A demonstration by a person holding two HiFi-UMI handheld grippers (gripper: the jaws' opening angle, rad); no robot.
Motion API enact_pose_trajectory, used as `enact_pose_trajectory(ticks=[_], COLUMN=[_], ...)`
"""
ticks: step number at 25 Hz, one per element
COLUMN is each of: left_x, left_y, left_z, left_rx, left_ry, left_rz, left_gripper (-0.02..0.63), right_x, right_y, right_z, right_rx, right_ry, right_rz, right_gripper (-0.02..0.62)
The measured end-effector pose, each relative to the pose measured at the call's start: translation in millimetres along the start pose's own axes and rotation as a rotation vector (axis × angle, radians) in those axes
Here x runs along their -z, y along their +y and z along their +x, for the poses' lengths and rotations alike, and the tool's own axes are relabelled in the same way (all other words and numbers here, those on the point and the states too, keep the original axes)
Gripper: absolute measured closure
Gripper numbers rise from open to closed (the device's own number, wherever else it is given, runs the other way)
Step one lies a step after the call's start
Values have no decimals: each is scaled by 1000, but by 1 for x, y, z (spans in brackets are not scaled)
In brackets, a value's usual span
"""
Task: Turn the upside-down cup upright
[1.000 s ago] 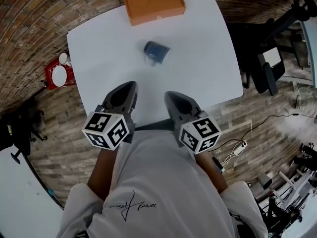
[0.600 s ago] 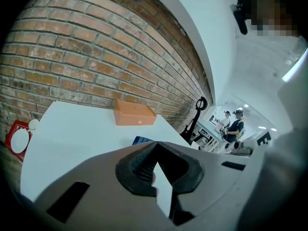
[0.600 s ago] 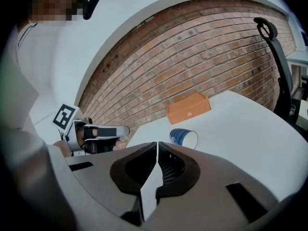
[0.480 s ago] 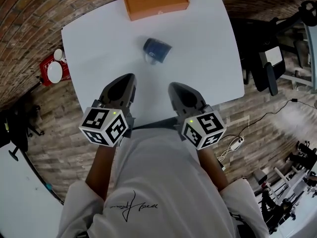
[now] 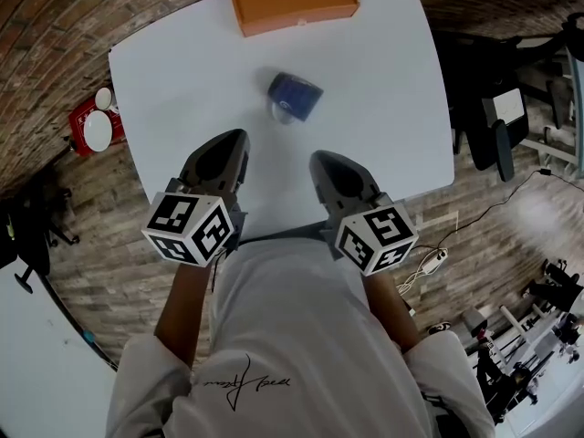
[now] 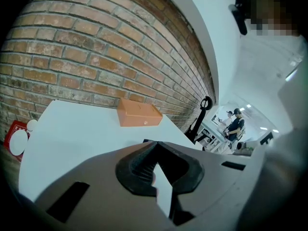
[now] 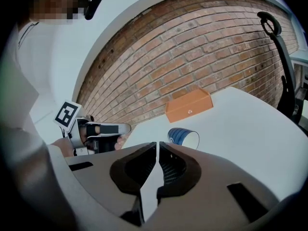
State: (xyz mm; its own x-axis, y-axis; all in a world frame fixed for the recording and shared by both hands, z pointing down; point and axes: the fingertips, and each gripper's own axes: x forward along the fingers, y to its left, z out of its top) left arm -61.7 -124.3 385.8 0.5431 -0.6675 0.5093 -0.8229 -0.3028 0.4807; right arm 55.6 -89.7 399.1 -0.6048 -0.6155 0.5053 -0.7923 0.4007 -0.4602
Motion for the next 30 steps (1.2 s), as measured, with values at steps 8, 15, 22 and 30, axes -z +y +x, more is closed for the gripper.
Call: enact_pose_trajectory(ticks=[8,15,22,30], left_x=[-2,0,6,10], left_y=[9,13,19,29], left_z=[19,38,57,76], left_rx=[20,40,54,77], left_ry=[27,47,81,121], left_rz=[6,6,5,-17], left_gripper=[595,595,595,595], right_x=[-1,-3,3,9], right_y=[-2,-11,-20,-31], right_z=[21,29,39,52], right_rx=[-3,6,21,21], right_ry=[21,31,46,56], right_rz=[5,5,21,99], right_gripper=[574,574,574,572])
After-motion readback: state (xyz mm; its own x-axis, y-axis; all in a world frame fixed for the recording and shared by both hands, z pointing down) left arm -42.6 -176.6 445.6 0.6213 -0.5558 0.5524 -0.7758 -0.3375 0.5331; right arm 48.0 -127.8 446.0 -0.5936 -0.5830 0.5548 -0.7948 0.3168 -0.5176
